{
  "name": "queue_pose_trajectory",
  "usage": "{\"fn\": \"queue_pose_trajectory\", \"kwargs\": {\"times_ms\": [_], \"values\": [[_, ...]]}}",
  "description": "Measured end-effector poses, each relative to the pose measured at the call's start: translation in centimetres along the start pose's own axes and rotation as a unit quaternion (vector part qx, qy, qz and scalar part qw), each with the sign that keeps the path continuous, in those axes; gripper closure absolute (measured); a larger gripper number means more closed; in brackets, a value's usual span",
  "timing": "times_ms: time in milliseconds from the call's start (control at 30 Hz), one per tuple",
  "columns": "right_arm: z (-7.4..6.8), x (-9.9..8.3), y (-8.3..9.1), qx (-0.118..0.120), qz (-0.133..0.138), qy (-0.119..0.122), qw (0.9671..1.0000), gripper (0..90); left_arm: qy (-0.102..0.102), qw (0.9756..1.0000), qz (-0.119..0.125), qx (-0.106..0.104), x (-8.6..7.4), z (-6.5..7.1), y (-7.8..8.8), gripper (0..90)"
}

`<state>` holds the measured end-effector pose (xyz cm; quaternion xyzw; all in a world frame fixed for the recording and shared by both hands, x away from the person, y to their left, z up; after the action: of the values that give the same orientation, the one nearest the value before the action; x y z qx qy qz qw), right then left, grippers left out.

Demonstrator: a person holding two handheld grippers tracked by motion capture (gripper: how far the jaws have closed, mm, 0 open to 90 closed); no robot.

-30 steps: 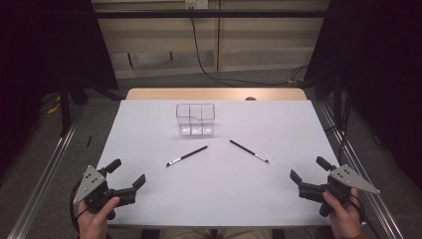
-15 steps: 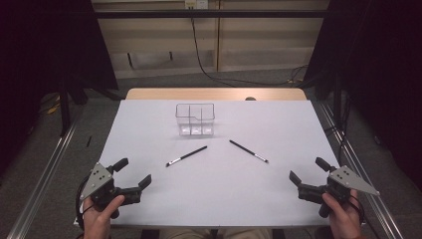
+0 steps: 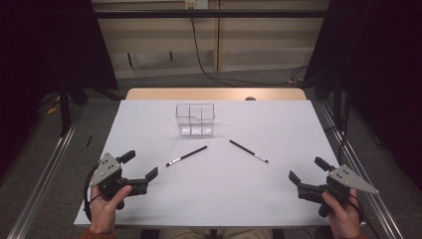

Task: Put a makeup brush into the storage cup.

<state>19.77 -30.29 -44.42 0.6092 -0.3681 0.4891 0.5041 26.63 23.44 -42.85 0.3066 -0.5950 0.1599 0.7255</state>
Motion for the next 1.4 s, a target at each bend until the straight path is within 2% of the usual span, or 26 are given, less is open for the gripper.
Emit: {"fn": "queue_pose_trajectory", "kwargs": {"times_ms": [100,233,433,533,633,700,833,933,1100,1200,1333,1400], "values": [[0.1,0.0,-0.1,-0.002,0.002,-0.003,1.0000,0.0,0.015,0.9999,0.003,-0.005,0.1,-0.5,-0.7,3.6],[0.1,0.0,-0.1,-0.001,-0.001,-0.004,1.0000,0.0,0.005,1.0000,0.002,-0.005,0.6,-0.7,-1.5,3.1],[0.2,0.0,0.0,-0.002,0.000,-0.002,1.0000,0.0,0.007,0.9999,0.011,-0.003,1.3,-1.2,-2.0,3.1],[0.1,0.0,0.0,-0.002,0.000,-0.004,1.0000,0.0,0.002,0.9999,0.002,-0.013,1.6,-1.1,-2.6,2.8],[0.1,0.0,-0.1,0.001,-0.002,-0.002,1.0000,0.0,-0.008,0.9999,-0.007,-0.011,1.7,-0.9,-3.2,2.9],[0.0,0.0,-0.2,0.001,-0.002,-0.002,1.0000,0.0,-0.006,0.9998,-0.010,-0.018,1.8,-0.9,-3.5,2.9],[-0.1,0.0,-0.1,0.002,-0.001,-0.001,1.0000,0.0,-0.010,0.9997,-0.015,-0.017,2.4,-0.8,-4.3,2.9],[-0.2,0.1,-0.1,0.002,0.000,0.001,1.0000,0.0,-0.007,0.9995,-0.019,-0.025,2.8,-0.7,-5.0,2.9],[-0.3,0.2,-0.2,0.005,-0.001,0.003,1.0000,0.0,-0.017,0.9987,-0.035,-0.035,3.3,-0.6,-6.2,3.3],[-0.3,0.1,-0.2,0.006,-0.002,0.003,1.0000,0.0,-0.018,0.9980,-0.046,-0.040,3.6,-0.8,-6.9,3.5],[-0.3,0.1,-0.1,0.008,-0.001,0.005,1.0000,0.0,-0.007,0.9976,-0.054,-0.042,4.0,-1.3,-7.6,3.6],[-0.3,0.1,-0.1,0.007,0.000,0.004,1.0000,0.0,-0.012,0.9972,-0.062,-0.040,4.1,-1.4,-7.9,3.6]]}}
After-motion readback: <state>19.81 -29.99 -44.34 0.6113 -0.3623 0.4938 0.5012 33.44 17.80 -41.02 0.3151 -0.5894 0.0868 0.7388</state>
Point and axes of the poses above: each handheld gripper's, and its own axes: y roughly backward along the jaws, x roughly out of its top, z roughly to its right, the point moved 1 cm from there along -y, roughly forward along the jaws, and after that the axes turned 8 degrees about -x, right-handed, at the moved point
